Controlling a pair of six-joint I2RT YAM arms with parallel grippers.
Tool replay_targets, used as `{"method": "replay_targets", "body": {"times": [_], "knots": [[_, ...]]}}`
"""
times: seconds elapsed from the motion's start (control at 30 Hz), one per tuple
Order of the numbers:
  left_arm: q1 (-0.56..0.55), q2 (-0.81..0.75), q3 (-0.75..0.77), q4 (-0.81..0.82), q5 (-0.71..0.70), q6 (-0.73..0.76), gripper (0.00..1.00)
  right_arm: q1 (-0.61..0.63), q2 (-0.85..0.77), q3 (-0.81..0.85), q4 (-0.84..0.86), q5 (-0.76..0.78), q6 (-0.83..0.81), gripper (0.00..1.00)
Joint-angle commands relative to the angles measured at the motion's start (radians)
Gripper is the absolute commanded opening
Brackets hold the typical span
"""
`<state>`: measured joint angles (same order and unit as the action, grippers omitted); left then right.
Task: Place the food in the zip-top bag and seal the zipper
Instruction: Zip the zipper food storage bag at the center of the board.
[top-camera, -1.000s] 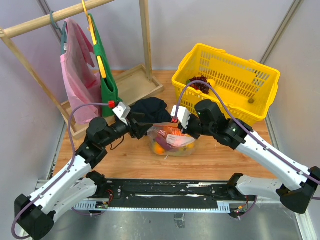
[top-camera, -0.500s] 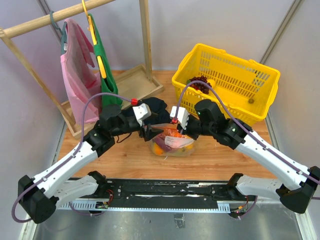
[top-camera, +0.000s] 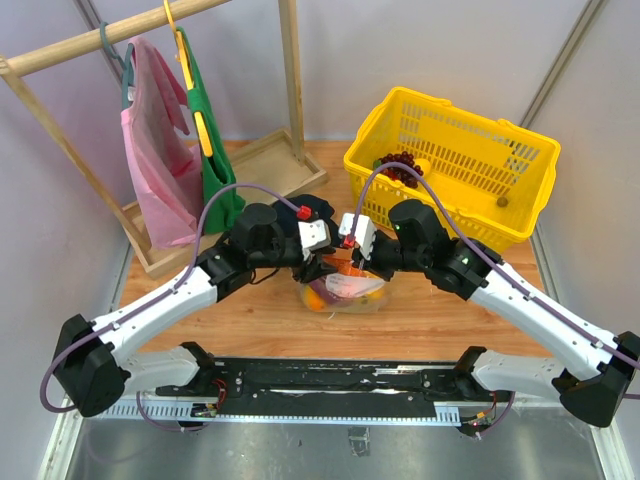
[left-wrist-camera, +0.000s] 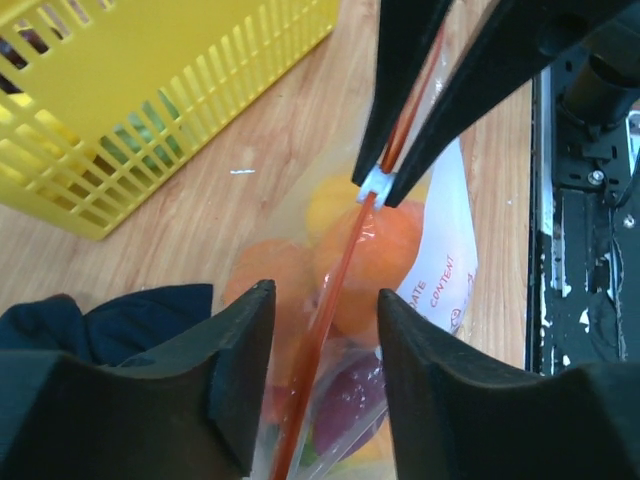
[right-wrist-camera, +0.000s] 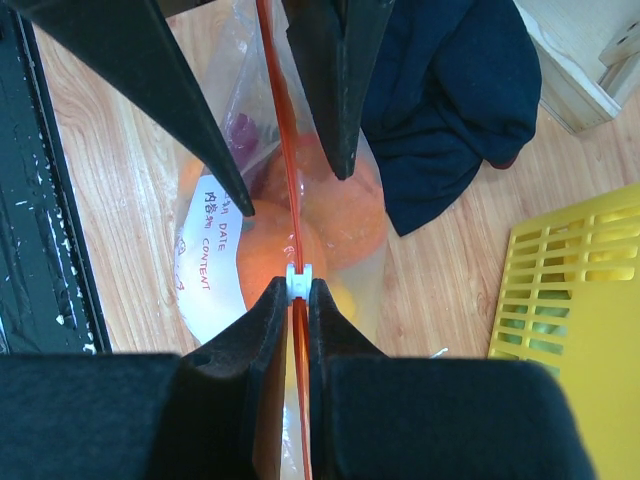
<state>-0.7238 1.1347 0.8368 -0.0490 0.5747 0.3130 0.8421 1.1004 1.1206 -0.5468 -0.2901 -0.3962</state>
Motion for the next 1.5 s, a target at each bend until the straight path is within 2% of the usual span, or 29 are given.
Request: {"method": "replay_targets", "body": {"times": [0.0,0.03,0.07,0.1,0.23,0.7,0.97,1.17,1.33,1.47], "knots": [[-0.024,0.013,0.039,0.008,0.032,0.023,0.39,-0.017,-0.015,-0.005,0.032,-0.019,0.014,0.01],[-0.025,0.013,0.040,0.010,0.029,0.018,0.26,-0.016,-0.017,-0.004,0.029,-0.016,0.014,0.01],[-0.025,0.012,0.039,0.014,0.019,0.013,0.05,-0.015,-0.020,-0.004,0.025,-0.010,0.014,0.01],[-0.026,0.008,0.039,0.014,0.009,0.005,0.01,-0.015,-0.024,-0.005,0.020,-0.001,0.015,0.01],[-0.026,-0.032,0.020,0.019,-0.025,-0.014,0.00,-0.016,-0.042,-0.012,-0.008,0.056,0.019,0.01],[-0.026,-0.221,-0.072,-0.015,-0.285,-0.120,0.00,-0.018,-0.127,-0.069,-0.121,0.359,0.055,0.01],[-0.026,-0.282,-0.103,-0.029,-0.281,-0.176,0.00,-0.051,-0.178,-0.105,-0.146,0.481,0.100,0.01],[-0.026,-0.271,-0.120,-0.015,-0.259,-0.205,0.00,-0.066,-0.174,-0.105,-0.120,0.424,0.122,0.01],[-0.026,-0.209,-0.132,0.076,-0.205,-0.303,0.00,-0.070,-0.153,-0.125,-0.032,0.382,0.155,0.01],[-0.026,-0.119,-0.137,0.113,-0.280,-0.360,0.00,-0.081,-0.099,-0.152,0.085,0.418,0.189,0.01]]}}
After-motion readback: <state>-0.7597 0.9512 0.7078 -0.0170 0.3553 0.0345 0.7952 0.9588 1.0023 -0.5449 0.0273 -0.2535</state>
